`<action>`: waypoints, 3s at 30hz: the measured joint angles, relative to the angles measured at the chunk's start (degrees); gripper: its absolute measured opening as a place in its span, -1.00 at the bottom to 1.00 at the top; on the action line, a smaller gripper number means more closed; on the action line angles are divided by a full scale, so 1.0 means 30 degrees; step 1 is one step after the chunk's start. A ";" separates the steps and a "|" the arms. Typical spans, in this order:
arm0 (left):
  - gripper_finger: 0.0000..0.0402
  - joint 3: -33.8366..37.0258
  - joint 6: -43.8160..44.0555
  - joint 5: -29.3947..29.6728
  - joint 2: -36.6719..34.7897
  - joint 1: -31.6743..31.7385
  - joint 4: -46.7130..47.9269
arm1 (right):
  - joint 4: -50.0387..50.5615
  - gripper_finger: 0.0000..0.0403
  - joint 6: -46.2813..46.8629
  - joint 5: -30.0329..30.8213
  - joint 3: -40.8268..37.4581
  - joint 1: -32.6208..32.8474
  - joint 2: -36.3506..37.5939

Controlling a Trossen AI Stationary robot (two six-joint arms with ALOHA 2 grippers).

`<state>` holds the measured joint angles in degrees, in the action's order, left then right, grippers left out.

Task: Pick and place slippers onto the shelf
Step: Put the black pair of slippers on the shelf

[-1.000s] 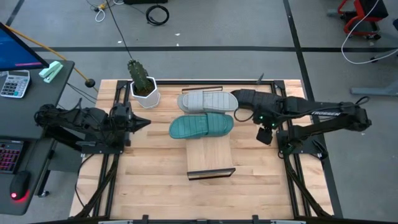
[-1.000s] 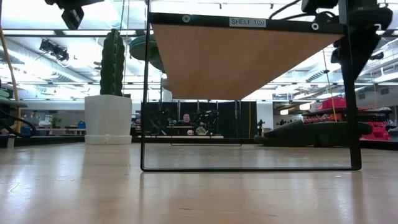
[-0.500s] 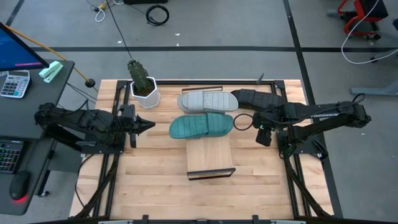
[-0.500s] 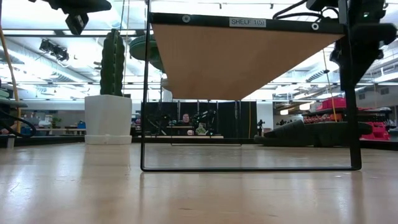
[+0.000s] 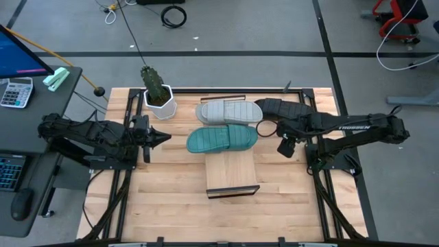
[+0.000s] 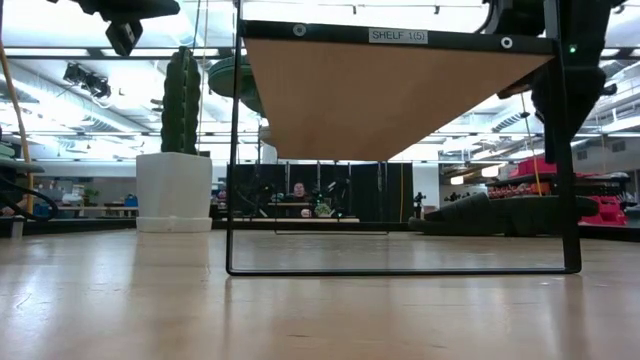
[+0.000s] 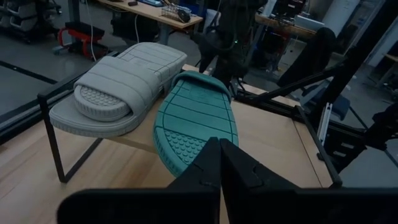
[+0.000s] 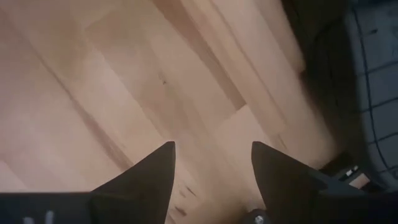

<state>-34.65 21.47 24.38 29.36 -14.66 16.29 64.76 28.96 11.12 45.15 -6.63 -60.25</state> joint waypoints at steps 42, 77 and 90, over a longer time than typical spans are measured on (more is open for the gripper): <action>-0.92 0.0000 0.0084 0.0000 0.0000 0.0000 0.0017 | -0.1555 -0.08 0.0963 -0.0095 0.1287 -0.7479 0.0695; -0.95 0.0000 0.0109 0.0000 -0.0003 0.0000 0.0010 | -0.8856 0.03 0.7994 -0.0760 -0.0507 -1.2130 -0.1843; -0.94 0.0000 0.0096 0.0000 -0.0007 0.0007 0.0010 | -1.3021 0.12 1.1747 -0.0309 -0.3488 -1.2130 -0.1808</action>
<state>-34.65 21.76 24.38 29.34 -14.63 16.32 25.69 64.20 10.19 34.69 -43.03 -65.67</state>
